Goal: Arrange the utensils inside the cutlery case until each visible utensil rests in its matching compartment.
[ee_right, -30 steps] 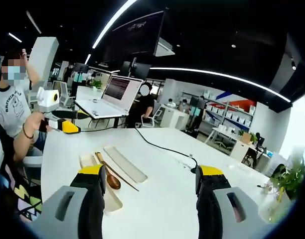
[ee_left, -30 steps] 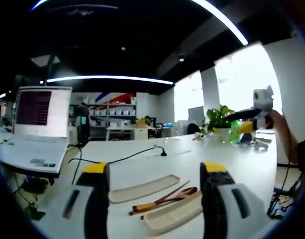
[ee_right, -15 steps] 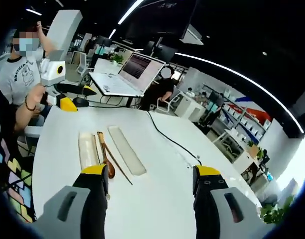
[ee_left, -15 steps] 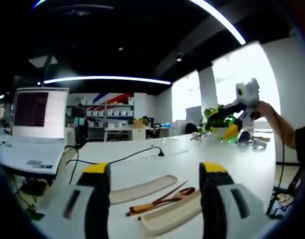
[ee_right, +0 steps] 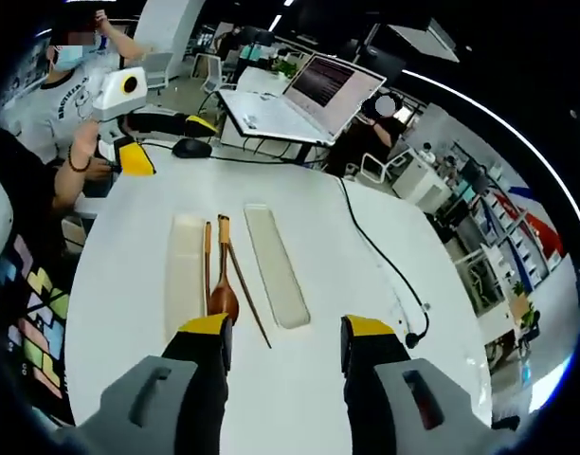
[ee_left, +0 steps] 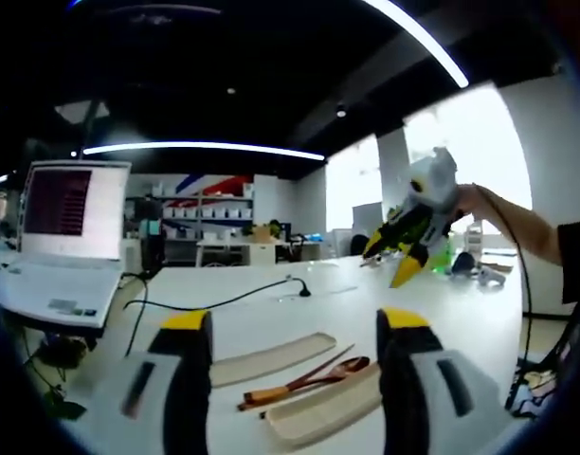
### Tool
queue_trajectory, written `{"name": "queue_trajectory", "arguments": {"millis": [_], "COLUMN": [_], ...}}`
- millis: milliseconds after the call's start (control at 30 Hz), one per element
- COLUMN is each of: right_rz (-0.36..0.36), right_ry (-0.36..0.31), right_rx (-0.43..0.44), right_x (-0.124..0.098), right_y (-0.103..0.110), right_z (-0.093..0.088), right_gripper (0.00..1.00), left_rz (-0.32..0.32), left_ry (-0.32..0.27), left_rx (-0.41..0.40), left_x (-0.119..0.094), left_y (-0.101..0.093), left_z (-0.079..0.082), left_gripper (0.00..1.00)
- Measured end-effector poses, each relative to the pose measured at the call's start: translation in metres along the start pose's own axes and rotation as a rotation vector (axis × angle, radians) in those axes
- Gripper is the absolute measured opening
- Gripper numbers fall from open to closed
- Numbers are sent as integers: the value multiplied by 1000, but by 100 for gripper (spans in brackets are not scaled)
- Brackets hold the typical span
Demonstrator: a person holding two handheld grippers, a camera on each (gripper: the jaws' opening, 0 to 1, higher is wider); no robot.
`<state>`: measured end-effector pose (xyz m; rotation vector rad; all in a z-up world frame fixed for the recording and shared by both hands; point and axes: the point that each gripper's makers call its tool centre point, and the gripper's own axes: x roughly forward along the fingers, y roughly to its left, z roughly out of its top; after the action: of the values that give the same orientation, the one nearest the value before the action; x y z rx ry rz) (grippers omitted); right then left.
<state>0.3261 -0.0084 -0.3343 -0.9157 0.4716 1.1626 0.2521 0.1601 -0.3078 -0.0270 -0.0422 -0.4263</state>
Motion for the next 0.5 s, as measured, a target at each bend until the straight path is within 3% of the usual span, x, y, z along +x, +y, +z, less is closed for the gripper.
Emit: {"name": "queue_trajectory", "arguments": {"millis": [67,200,300,500], "right_rz": [39,31,58,131], "right_ry": [33,51,74,116], "right_rx": [-48,-38,-82,-116], "right_x": [10,24,28,49], "right_y": [5,2,3,14], "right_z": [0,5,7,8], "right_gripper": [44,36,32,30], "left_rz": [1,-9,-15,-27], "left_ry": [0,4,-12,-21], "left_rx": [2,-5,-15,-19], "left_x": [0,0,-2,-5], "left_y": [0,-2,-3,-6], "left_z": [0,-1,4,7], "left_gripper": [74,73,73,68]}}
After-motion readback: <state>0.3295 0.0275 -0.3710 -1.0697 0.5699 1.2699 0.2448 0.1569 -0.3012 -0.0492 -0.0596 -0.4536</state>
